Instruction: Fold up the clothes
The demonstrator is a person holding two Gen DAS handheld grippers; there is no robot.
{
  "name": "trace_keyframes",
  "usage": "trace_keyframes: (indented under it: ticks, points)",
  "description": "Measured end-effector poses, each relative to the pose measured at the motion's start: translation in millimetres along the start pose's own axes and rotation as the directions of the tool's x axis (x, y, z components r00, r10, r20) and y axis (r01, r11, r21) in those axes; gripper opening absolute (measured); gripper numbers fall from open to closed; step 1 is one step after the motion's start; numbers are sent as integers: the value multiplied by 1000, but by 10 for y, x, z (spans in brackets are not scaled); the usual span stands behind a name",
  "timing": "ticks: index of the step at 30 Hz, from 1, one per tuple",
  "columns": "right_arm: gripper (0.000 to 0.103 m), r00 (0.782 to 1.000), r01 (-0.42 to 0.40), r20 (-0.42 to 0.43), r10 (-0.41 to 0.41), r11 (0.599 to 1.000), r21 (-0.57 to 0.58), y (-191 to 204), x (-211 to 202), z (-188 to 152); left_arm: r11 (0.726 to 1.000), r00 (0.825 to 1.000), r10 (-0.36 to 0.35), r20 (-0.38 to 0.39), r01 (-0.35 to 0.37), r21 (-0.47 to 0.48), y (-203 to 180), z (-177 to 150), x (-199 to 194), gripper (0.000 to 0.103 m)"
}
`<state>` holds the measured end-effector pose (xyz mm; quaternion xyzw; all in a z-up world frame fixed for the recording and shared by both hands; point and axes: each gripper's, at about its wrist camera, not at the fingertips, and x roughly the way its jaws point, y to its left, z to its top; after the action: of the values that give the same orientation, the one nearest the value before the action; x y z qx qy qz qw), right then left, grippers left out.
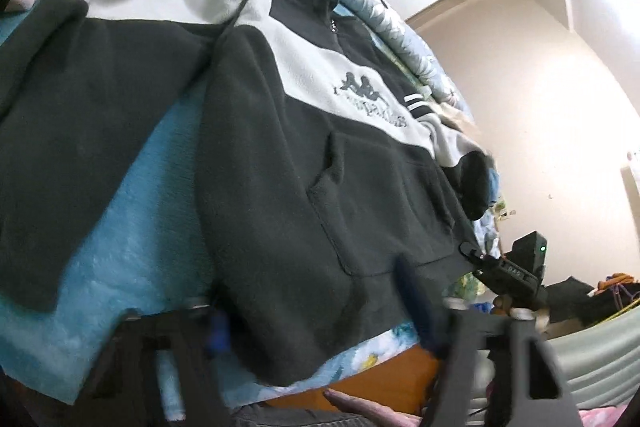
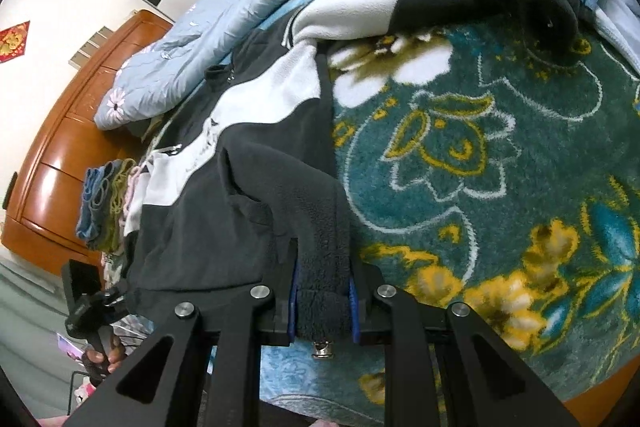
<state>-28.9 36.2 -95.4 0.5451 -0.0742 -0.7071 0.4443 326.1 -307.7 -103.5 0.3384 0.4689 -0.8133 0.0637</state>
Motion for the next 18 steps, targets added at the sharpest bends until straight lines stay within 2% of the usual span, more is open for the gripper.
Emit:
trace_keyframes:
  ticks: [2,5,10,14,16,18]
  points:
    - [20,1000,-13,9,13,1000,-3,30,-39,6,1000,1000,-2,27,2,0,-4,10,-75,25]
    - [20,999,-36,31,37,999,-17,115,-121,26,1000,997,-3,76,2,7,-28,35,-207,17]
    - [19,987,-133,91,136,991,-32,305,-358,85,999,984,23,174,-31,43,-156,131,-629,15]
    - [19,996,-61,55,63,997,-43,269,-242,62,993,984,104,147,-110,33,-42,105,-578,15]
    - [19,1000,-9,26,9,1000,-19,150,-110,23,981,976,191,108,-194,13,82,64,-400,15]
    - [19,999,31,-8,-31,999,15,-3,26,-28,970,967,242,78,-243,3,182,32,-303,15]
